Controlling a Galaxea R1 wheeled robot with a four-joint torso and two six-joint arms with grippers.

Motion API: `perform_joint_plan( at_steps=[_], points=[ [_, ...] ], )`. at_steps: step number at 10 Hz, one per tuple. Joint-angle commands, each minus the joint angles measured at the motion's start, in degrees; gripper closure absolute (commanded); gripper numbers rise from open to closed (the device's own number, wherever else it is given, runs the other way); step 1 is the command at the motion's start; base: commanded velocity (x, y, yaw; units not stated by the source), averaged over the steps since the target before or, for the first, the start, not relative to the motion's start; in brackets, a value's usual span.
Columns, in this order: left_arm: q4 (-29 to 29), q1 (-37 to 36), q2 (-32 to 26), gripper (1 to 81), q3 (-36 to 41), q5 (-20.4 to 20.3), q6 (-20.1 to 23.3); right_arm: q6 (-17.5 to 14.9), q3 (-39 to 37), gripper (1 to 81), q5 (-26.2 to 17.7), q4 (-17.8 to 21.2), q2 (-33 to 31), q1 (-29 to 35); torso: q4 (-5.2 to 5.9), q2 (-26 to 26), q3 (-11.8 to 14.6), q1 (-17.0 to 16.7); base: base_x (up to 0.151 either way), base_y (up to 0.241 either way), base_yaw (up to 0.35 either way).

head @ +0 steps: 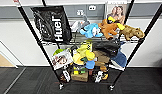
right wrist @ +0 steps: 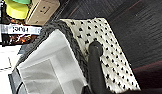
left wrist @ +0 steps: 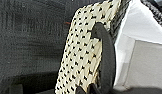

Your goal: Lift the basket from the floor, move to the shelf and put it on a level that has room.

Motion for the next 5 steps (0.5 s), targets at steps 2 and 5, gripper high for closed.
perform_joint_plan(
  at_steps=[2,5],
  points=[
    [-0.6,-5.6,2.9,81.1,-7.9,3.3,-0.4,0.8,-6.8,81.1,-2.6,0.3,3.0,7.4,0.0,7.3,0.2,-4.7,0.0,0.0,0.0],
    [0.2,-6.2,9.7,81.1,-17.8,3.4,-0.4,0.8,-19.8,81.1,-5.2,0.1,12.8,7.9,0.0,13.0,0.5,-8.3,0.0,0.0,0.0]
  ],
)
